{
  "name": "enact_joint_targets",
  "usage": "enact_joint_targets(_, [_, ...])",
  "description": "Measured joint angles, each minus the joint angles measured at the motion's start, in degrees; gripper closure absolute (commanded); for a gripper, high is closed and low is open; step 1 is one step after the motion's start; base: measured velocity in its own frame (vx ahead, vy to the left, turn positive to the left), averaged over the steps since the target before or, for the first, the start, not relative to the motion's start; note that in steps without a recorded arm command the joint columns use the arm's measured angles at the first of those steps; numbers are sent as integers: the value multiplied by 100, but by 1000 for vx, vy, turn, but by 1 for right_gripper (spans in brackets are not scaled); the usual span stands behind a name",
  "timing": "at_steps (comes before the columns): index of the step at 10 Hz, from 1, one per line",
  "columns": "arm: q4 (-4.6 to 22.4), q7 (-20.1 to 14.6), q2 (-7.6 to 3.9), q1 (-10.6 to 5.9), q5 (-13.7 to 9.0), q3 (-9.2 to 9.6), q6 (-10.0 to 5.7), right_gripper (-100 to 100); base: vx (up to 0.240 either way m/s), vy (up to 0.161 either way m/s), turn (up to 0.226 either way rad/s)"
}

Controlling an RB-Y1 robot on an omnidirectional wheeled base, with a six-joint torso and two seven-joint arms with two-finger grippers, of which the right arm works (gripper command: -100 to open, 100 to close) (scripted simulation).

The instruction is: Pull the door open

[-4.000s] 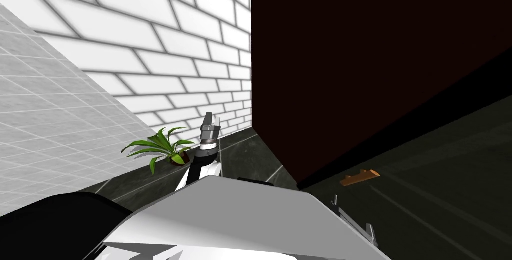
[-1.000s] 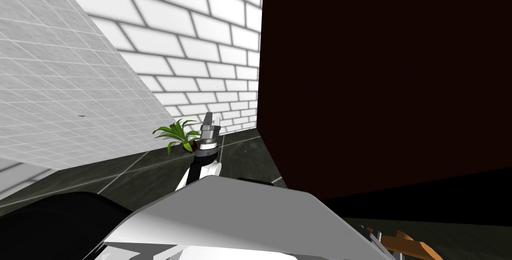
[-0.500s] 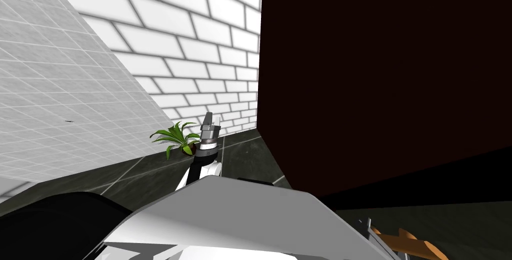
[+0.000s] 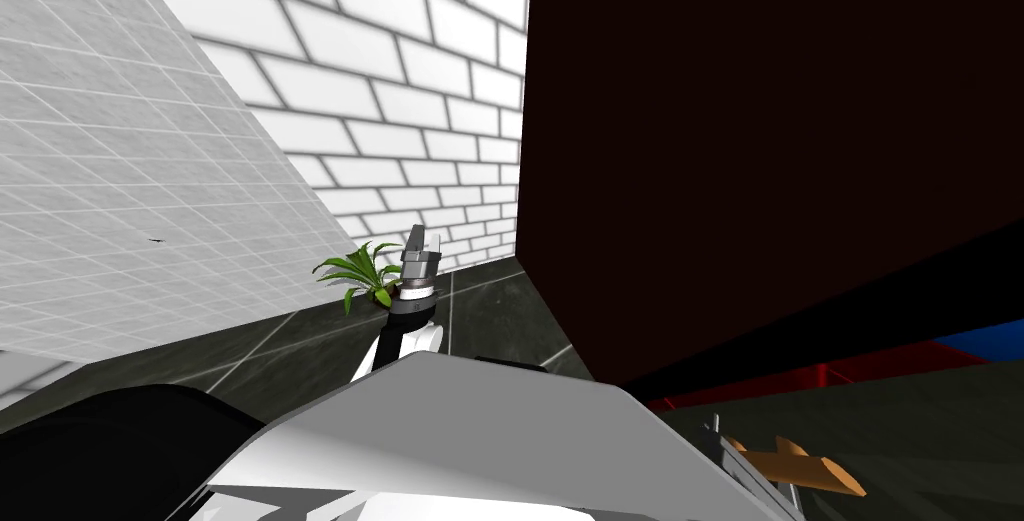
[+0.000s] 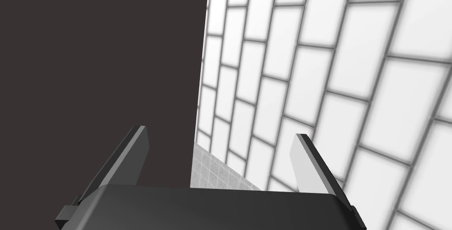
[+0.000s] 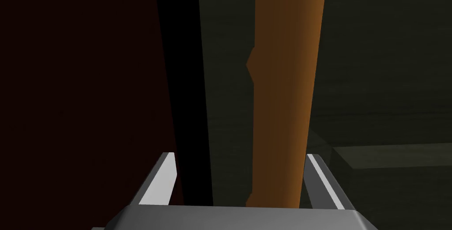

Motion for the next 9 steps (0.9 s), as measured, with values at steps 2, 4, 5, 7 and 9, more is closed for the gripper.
enact_joint_targets(2, [-59, -23, -52, -49, 146, -8, 99, 100, -119, 19, -17])
enact_joint_targets(4, [56, -157, -119, -136, 271, 13, 97, 100, -119, 24, -34])
enact_joint_targets(5, [22, -200, -158, -154, 346, 5, 161, 100, -138, 6, -16])
enact_joint_targets(7, [128, -287, -189, -289, 488, 42, 195, 100, -185, -25, 16])
enact_joint_targets(9, [123, -319, -179, -365, 596, 78, 235, 100, -101, 21, 38])
